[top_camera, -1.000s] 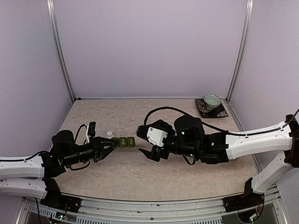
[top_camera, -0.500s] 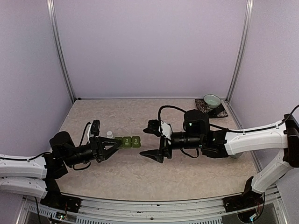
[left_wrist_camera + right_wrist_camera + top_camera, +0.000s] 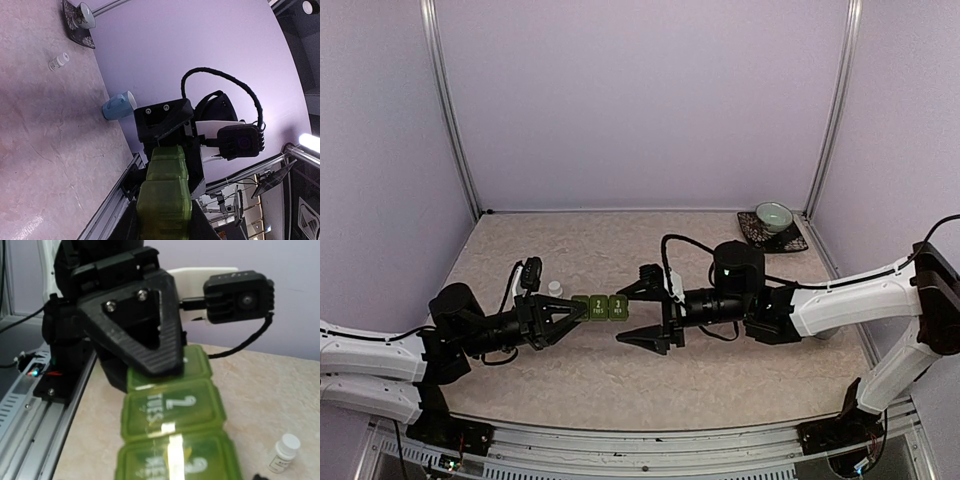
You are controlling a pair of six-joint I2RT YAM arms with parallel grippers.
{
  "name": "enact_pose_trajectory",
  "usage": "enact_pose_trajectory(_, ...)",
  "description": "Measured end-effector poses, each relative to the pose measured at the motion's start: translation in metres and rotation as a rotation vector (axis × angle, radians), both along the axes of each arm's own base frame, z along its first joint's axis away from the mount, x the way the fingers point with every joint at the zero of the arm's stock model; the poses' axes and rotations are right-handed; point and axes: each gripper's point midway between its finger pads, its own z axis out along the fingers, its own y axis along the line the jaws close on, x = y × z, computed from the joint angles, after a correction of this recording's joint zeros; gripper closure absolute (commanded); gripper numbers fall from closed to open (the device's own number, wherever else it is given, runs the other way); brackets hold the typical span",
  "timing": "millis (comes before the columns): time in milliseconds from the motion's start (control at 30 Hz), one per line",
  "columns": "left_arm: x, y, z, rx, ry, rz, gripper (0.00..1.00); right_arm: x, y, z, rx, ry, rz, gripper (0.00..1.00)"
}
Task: Sort the pills into containers
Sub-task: Open the lid of the pill container.
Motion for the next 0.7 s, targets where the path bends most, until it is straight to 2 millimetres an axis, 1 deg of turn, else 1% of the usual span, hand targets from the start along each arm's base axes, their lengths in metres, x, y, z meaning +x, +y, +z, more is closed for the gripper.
enact_pose_trajectory(133, -0.001, 0.0, 0.003, -0.011, -0.006, -0.005, 0.75, 0.002, -0.001, 0.001, 0.019, 0.006, 0.007, 0.28)
enact_pose_trajectory(200, -0.002, -0.001, 0.004, -0.016, -0.009, -0.008, 0.75, 0.003, -0.001, 0.002, 0.028, 0.008, 0.008, 0.32)
enact_pose_trajectory(433, -0.002, -0.002, 0.004, -0.019, -0.004, -0.011, 0.75, 0.005, -0.001, 0.007, 0.059, 0.014, 0.017, 0.4)
enact_pose_trajectory(500, -0.002, -0.002, 0.004, -0.019, -0.002, -0.012, 0.75, 0.006, -0.001, 0.009, 0.066, 0.016, 0.02, 0.45)
enact_pose_trajectory(567, -0.002, -0.002, 0.004, -0.021, 0.002, -0.012, 0.75, 0.005, -0.002, 0.01, 0.071, 0.017, 0.026, 0.46)
enact_pose_trajectory(700, -0.002, -0.002, 0.005, -0.023, 0.006, -0.012, 0.75, 0.003, -0.001, 0.008, 0.071, 0.019, 0.044, 0.44)
